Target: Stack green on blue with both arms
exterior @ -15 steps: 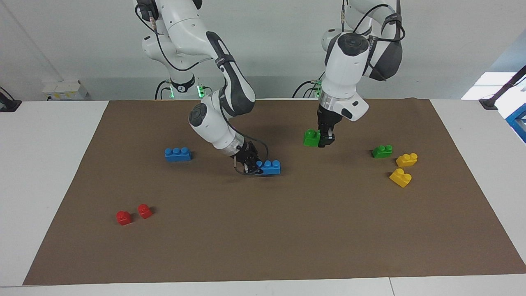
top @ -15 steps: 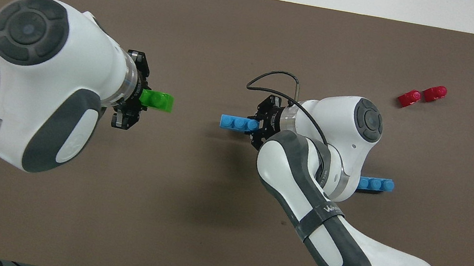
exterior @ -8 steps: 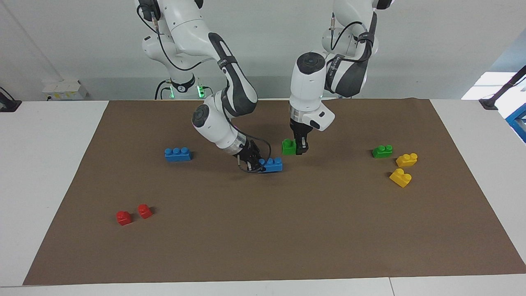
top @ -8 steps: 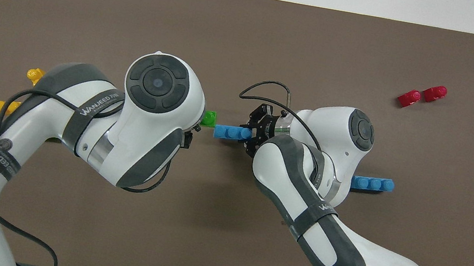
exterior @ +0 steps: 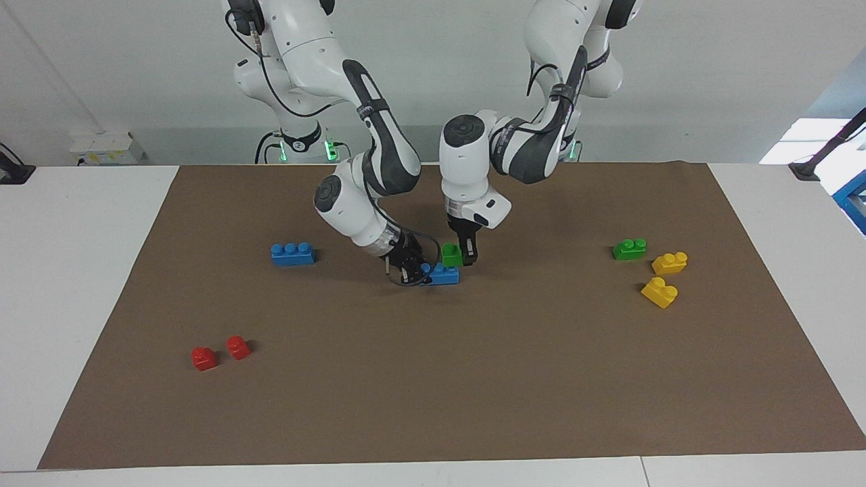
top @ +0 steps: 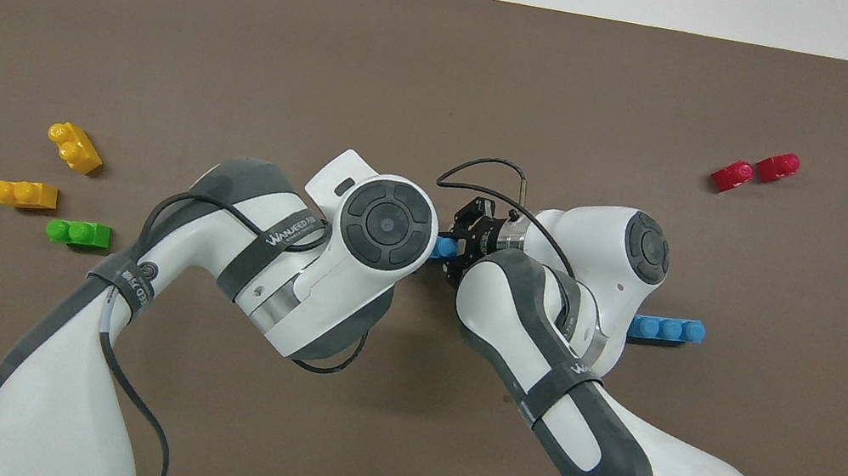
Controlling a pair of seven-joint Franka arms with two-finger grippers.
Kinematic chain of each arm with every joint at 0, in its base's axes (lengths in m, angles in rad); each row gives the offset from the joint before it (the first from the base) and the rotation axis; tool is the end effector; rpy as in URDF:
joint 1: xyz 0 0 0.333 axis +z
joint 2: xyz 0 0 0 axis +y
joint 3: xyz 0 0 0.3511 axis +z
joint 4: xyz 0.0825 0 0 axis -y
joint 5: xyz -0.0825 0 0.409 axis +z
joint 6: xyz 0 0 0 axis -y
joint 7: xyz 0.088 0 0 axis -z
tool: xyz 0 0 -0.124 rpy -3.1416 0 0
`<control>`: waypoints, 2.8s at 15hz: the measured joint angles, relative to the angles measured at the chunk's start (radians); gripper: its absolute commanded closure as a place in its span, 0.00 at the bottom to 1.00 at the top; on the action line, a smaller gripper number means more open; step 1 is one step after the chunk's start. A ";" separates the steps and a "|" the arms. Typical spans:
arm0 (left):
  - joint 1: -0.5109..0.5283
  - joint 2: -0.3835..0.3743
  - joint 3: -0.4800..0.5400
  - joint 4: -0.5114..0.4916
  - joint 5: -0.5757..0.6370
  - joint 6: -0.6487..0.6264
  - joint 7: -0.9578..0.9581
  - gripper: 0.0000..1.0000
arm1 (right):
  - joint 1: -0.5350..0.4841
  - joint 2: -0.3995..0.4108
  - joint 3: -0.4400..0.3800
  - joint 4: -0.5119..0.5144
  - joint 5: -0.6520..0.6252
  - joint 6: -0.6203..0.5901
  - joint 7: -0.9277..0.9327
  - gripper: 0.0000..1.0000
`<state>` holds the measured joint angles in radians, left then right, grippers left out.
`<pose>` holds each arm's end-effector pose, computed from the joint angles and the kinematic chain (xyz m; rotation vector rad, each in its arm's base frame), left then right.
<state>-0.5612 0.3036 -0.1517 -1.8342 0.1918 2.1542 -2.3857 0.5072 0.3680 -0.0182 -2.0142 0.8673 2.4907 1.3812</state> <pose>0.5128 -0.4211 0.3733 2.1985 2.2099 0.1817 0.5691 0.3077 0.2786 -1.9024 1.8989 0.5227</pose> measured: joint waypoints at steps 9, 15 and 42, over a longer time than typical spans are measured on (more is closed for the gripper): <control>-0.012 0.022 0.000 0.000 0.003 0.036 -0.016 1.00 | 0.000 0.000 -0.001 -0.002 0.018 0.005 0.000 1.00; -0.016 0.040 0.000 0.000 0.023 0.067 -0.020 1.00 | 0.000 0.000 -0.001 -0.002 0.018 0.006 0.000 1.00; 0.362 -0.179 0.023 0.026 -0.022 -0.080 0.929 0.00 | -0.359 -0.241 -0.020 0.150 -0.365 -0.374 -0.527 0.00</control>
<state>-0.1988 0.1248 -0.1284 -1.8084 0.1696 2.0742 -1.4567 0.1486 0.1269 -0.0379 -1.8640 0.5024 2.1163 0.8541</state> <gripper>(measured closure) 0.000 0.000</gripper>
